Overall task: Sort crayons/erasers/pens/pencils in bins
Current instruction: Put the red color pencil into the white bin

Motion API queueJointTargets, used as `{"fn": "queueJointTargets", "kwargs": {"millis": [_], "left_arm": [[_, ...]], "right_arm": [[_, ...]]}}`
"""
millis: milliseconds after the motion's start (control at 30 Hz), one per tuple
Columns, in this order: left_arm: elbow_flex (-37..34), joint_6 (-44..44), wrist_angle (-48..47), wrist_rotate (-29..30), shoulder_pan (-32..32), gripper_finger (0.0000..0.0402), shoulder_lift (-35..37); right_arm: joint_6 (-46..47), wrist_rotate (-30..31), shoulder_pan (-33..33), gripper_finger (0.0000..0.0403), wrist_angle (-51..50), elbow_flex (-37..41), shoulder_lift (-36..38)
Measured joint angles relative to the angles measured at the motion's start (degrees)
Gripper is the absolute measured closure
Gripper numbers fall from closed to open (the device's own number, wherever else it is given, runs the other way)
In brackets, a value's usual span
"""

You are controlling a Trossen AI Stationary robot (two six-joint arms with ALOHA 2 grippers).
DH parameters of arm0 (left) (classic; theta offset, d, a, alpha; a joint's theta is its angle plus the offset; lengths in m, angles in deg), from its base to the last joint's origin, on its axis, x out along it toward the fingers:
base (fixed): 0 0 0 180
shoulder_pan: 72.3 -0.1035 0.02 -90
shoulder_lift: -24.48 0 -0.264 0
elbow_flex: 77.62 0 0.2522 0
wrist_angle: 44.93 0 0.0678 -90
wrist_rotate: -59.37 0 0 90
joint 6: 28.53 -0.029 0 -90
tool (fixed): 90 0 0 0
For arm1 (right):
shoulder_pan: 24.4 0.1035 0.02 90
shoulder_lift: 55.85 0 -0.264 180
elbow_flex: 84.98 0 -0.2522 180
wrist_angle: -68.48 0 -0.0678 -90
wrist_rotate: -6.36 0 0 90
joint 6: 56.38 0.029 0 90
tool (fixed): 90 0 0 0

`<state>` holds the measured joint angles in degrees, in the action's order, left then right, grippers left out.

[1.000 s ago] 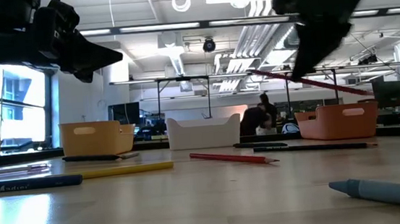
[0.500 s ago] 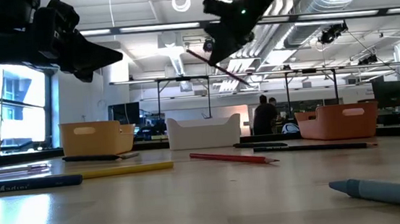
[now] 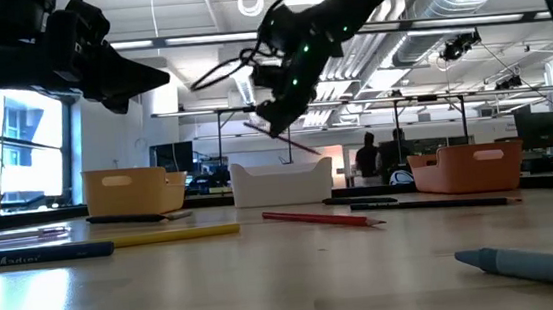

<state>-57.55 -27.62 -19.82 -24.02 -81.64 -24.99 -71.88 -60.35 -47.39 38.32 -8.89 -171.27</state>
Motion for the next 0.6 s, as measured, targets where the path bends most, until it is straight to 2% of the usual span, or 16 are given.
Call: {"fn": "queueJointTargets", "kwargs": {"millis": [233,400,600], "left_arm": [[0.0,0.0,0.0,0.0,0.0,0.0401,0.0],[0.0,0.0,0.0,0.0,0.0,0.0401,0.0],[0.0,0.0,0.0,0.0,0.0,0.0401,0.0]], "right_arm": [[0.0,-1.6,-2.1,0.0384,-1.1,-2.8,-6.2],[0.0,-2.8,-3.0,0.0384,-1.3,-2.8,-7.7],[2.0,-7.5,-3.5,0.0384,-1.3,-2.8,-7.7]]}}
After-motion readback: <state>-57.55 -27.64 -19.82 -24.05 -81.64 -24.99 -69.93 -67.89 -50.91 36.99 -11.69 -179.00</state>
